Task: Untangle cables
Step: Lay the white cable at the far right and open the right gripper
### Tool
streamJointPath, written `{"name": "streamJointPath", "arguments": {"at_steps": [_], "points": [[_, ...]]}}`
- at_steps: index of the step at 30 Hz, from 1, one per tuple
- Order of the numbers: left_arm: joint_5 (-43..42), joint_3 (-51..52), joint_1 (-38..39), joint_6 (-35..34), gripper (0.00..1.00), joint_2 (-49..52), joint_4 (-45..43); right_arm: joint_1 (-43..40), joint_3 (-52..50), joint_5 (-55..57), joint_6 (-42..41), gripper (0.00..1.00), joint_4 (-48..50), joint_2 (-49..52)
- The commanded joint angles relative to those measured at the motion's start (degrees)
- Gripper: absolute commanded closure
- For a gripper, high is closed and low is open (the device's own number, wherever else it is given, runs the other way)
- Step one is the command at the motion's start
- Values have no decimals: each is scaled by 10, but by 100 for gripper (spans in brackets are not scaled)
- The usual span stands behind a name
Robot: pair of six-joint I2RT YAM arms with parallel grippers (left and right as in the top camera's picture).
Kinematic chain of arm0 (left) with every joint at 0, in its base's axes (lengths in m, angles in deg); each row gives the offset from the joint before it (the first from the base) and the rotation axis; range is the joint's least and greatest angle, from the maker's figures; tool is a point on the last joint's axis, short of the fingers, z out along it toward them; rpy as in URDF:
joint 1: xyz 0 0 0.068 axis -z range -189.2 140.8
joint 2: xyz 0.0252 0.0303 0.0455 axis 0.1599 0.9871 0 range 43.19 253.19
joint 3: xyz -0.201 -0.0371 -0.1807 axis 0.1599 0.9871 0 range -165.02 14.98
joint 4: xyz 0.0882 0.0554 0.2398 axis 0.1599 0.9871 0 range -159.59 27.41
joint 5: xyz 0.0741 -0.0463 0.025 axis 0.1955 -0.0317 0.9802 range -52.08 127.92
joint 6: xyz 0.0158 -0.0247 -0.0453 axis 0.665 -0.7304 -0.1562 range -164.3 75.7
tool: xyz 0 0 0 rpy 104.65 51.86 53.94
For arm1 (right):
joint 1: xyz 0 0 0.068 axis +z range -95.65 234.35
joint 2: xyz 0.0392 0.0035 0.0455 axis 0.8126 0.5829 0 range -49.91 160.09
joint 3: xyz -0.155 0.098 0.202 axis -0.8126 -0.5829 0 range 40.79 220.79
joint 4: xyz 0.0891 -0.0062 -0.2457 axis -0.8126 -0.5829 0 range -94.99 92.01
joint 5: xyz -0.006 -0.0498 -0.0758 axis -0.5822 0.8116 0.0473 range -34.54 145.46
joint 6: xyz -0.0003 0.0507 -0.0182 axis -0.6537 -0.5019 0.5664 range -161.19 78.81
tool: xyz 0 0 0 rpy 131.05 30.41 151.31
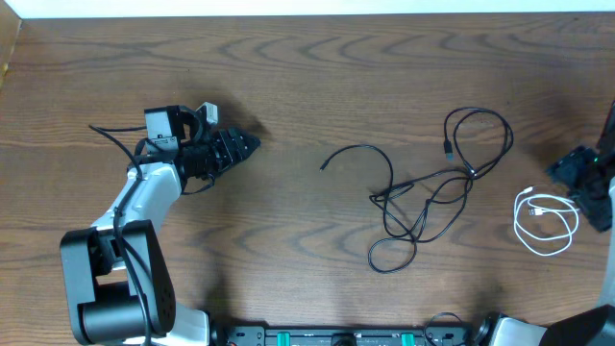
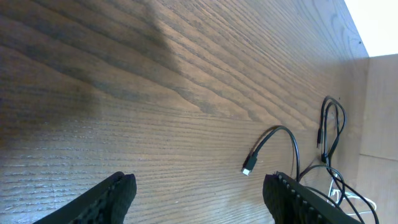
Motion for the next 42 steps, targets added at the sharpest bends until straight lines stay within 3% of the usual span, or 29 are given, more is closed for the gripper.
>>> {"name": "streamJointPath", "arguments": {"at_steps": [1, 7, 17, 20, 24, 25, 30, 34, 38, 42], "points": [[-3, -1, 0, 13, 30, 3, 0, -1, -56, -26, -35, 15, 11, -2], [-3, -1, 0, 13, 29, 3, 0, -1, -183, -28, -108, 19, 97, -2], [-3, -1, 0, 13, 29, 3, 0, -1, -334, -19, -122, 44, 321, -2], [-3, -1, 0, 13, 29, 3, 0, -1, -373, -3, -149, 55, 384, -2], [-3, -1, 0, 13, 29, 3, 0, -1, -419, 30, -152, 82, 486, -2], [-3, -1, 0, 13, 29, 3, 0, -2, -425, 38, -152, 85, 506, -1], [-3, -1, 0, 13, 29, 3, 0, -2, -435, 87, -151, 83, 587, 0], [-3, -1, 0, 13, 29, 3, 0, -2, -435, 110, -138, 94, 651, 14], [-3, -1, 0, 13, 29, 3, 0, -7, -430, 78, -88, 99, 728, 51], [-3, -1, 0, 13, 29, 3, 0, -28, -362, 42, -35, 97, 691, 84]]}}
